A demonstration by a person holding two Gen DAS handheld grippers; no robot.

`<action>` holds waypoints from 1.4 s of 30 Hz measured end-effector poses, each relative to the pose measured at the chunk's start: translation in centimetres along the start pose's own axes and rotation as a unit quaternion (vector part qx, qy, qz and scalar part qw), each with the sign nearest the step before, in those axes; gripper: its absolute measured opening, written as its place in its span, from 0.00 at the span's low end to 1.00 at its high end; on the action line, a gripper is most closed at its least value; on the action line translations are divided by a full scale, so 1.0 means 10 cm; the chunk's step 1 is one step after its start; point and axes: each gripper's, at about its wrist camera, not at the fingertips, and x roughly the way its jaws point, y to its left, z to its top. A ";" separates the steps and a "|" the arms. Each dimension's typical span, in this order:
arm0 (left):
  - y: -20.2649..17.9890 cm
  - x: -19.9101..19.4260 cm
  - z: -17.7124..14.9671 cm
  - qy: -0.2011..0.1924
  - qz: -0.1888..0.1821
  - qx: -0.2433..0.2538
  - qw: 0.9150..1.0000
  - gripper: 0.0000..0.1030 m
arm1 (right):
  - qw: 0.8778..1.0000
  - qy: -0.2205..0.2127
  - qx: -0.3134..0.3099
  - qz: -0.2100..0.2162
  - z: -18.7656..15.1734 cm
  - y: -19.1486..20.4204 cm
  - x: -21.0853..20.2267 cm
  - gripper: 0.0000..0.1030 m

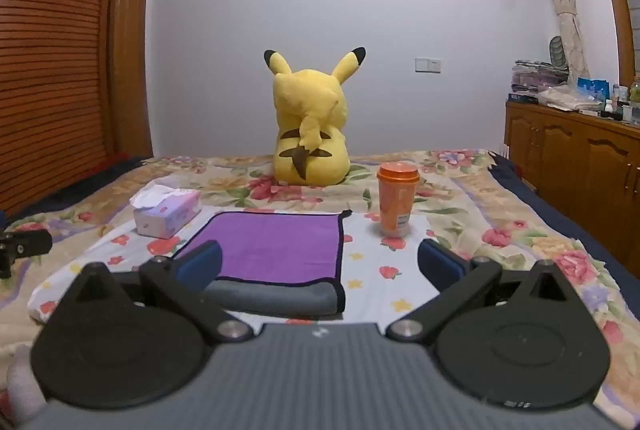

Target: Fold towel

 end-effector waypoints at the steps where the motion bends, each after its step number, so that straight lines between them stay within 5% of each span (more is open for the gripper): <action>1: 0.00 0.00 0.00 0.001 0.000 -0.001 1.000 1.00 | 1.000 -0.001 0.003 0.000 0.00 0.00 0.00 1.00; 42: 0.00 0.00 0.00 0.001 0.000 0.001 1.000 1.00 | 1.000 -0.002 0.007 0.001 -0.01 -0.03 0.00 1.00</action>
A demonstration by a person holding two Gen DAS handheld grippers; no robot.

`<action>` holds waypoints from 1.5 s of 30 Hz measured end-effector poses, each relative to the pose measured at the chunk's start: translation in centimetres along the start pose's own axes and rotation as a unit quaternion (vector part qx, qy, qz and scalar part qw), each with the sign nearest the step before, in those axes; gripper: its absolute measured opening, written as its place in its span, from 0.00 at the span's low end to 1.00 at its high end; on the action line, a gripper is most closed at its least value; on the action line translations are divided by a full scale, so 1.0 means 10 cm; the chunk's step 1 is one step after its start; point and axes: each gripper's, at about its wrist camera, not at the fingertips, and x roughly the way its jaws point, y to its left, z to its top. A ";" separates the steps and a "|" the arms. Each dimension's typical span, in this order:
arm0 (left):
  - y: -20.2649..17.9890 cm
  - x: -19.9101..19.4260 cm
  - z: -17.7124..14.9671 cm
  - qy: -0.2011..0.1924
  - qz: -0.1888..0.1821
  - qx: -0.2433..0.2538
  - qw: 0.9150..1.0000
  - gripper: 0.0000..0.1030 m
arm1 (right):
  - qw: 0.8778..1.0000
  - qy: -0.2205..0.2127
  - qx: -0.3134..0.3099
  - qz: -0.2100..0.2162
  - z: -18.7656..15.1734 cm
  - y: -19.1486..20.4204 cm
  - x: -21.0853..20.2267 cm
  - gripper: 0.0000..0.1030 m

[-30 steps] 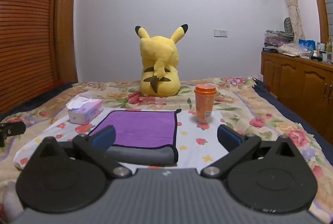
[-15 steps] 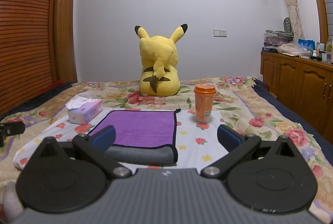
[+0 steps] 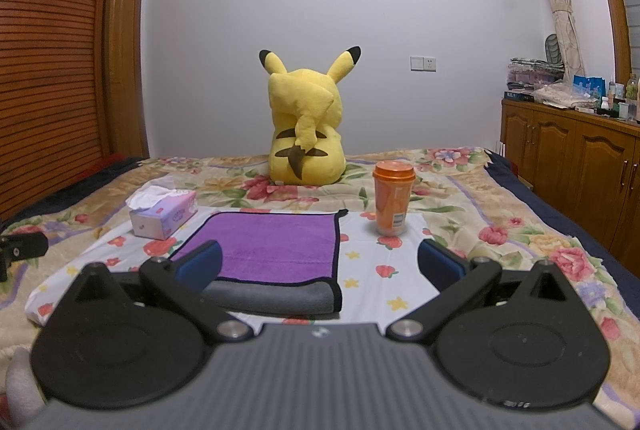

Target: Fold towel

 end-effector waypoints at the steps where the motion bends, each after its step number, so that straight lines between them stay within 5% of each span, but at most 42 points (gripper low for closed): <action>1: 0.00 0.00 0.00 0.000 0.000 0.000 1.000 1.00 | 1.000 0.000 0.000 0.000 0.00 0.00 0.00 1.00; 45: 0.00 0.00 0.00 0.000 0.000 0.001 1.000 1.00 | 1.000 0.000 -0.001 0.000 0.05 0.09 -0.02 1.00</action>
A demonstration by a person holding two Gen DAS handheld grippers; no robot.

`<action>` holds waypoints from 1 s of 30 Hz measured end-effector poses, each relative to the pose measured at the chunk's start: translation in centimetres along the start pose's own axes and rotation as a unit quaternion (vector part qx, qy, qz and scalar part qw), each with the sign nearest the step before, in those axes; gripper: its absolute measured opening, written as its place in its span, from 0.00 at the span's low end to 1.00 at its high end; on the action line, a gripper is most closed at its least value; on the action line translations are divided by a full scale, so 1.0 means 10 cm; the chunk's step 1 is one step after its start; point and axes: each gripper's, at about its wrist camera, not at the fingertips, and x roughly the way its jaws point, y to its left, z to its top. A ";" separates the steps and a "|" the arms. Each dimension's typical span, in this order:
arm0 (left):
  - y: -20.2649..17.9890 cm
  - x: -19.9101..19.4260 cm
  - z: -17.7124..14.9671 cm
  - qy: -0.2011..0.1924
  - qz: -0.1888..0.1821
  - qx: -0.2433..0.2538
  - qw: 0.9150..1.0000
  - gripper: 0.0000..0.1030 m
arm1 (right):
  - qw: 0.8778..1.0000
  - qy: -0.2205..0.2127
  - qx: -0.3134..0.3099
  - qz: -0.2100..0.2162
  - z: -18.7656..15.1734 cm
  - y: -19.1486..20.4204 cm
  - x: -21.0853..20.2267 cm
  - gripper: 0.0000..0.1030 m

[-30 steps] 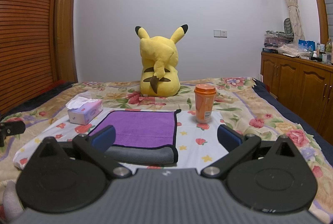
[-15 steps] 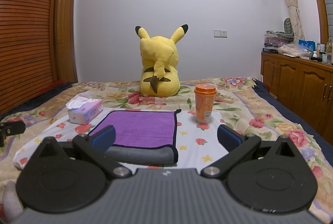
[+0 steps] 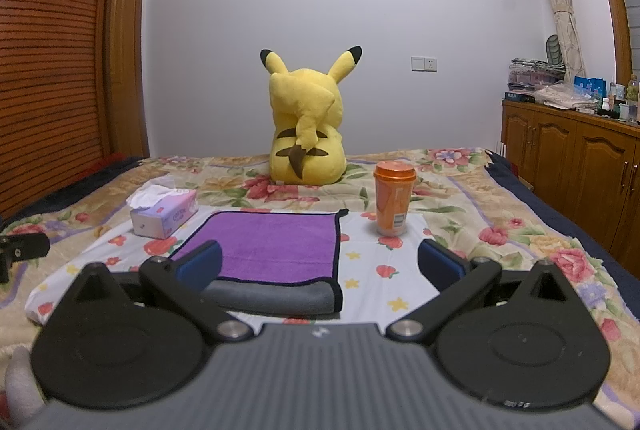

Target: Fold towel

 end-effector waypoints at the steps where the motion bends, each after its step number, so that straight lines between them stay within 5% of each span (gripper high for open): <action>1: 0.00 0.00 0.00 0.000 0.000 0.000 1.000 1.00 | 1.000 0.000 -0.001 0.000 0.01 0.02 -0.01 1.00; 30: -0.11 0.37 -0.05 0.067 -0.011 0.031 0.997 1.00 | 0.998 0.052 -0.012 0.016 -0.05 0.09 0.30 1.00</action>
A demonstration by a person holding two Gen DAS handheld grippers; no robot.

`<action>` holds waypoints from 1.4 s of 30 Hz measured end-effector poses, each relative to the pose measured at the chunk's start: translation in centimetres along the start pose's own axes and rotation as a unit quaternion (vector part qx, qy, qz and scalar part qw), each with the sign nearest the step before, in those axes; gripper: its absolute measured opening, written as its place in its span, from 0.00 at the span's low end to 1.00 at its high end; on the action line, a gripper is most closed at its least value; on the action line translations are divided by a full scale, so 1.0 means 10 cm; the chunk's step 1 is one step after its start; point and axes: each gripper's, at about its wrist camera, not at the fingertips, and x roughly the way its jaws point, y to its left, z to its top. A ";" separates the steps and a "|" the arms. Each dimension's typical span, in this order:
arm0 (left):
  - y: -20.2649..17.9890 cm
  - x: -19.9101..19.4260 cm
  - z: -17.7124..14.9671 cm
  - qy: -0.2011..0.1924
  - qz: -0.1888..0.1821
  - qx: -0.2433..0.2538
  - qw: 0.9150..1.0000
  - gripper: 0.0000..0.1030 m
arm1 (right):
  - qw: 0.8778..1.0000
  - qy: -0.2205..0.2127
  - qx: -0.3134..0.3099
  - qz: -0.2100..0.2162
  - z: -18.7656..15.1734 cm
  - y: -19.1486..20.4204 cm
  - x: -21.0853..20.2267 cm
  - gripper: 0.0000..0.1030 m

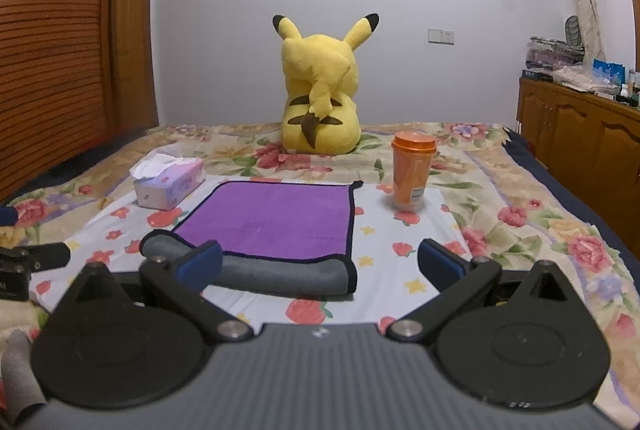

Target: Fold towel

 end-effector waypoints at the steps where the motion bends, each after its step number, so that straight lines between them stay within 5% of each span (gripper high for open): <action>1: -0.01 0.02 0.00 0.002 -0.001 0.001 1.000 1.00 | 1.000 0.002 0.000 0.000 0.00 0.00 0.02 1.00; 42: 0.03 1.00 0.25 0.063 -0.036 0.018 0.997 1.00 | 0.996 0.072 -0.038 0.029 0.04 0.02 0.88 1.00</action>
